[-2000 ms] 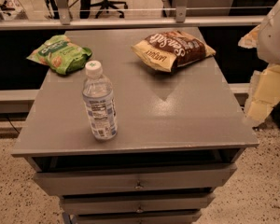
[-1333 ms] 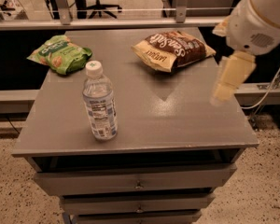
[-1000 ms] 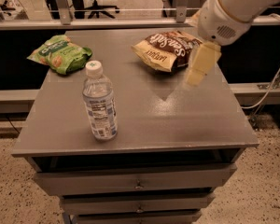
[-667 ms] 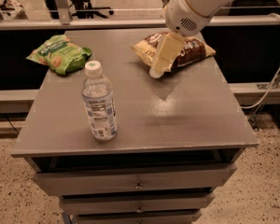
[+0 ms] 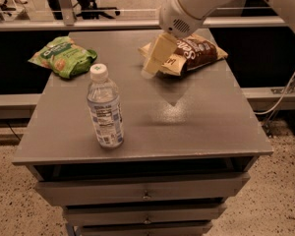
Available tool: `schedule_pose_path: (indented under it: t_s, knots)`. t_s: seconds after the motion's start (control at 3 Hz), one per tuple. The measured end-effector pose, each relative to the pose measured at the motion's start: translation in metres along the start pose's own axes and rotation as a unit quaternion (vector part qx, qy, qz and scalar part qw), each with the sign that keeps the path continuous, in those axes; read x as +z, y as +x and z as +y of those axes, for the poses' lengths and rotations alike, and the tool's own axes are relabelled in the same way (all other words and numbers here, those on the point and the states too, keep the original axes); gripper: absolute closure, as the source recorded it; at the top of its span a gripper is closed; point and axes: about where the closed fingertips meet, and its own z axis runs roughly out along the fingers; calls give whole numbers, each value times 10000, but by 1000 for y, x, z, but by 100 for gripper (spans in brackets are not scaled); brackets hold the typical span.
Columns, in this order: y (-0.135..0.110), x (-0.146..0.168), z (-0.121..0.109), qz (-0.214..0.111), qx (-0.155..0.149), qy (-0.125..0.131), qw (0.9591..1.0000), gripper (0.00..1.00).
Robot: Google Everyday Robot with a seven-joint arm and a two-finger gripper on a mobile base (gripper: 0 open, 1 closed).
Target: Pick green rice chip bag
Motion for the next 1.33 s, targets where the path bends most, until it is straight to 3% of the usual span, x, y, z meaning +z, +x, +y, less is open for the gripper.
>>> schedule_pose_path:
  t_s: [0.33,0.67,1.33]
  knots:
    - [-45,40,-18,-575,98,9,9983,0]
    - [-87,82,-36,-1115,294,-44,9933,0]
    - [-147,160,-29,-1642,862,-335,9821,0]
